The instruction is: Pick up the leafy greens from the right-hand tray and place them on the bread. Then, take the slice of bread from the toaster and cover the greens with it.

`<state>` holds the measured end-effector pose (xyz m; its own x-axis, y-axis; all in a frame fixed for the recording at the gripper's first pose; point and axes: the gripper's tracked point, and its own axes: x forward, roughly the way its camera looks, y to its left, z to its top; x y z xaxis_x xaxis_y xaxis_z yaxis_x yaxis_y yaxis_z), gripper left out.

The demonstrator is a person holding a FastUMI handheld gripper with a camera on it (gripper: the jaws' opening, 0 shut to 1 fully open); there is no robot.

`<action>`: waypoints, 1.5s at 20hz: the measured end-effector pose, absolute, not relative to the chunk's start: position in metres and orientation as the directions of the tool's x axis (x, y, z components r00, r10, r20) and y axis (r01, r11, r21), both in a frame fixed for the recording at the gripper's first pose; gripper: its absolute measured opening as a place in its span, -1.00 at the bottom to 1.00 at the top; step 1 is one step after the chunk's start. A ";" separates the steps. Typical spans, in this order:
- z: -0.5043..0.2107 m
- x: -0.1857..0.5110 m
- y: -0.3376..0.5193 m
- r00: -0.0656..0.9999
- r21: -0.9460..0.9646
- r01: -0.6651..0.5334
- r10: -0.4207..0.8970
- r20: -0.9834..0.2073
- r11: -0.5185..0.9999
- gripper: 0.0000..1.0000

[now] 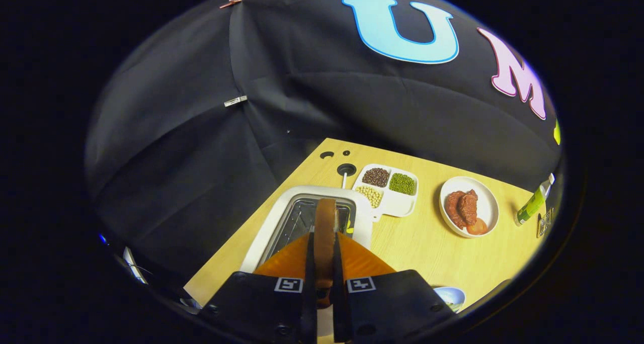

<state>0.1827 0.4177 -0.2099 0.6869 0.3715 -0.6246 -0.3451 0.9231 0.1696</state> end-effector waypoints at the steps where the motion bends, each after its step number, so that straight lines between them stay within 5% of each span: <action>1: -0.209 0.182 0.419 0.679 0.176 -0.353 0.381 -0.628 0.919 -0.67; 16: -0.118 0.168 0.344 0.735 0.278 -0.339 0.438 -0.518 0.899 -0.75; 30: -0.155 0.136 0.230 0.754 0.348 -0.154 0.338 -0.564 0.925 -0.75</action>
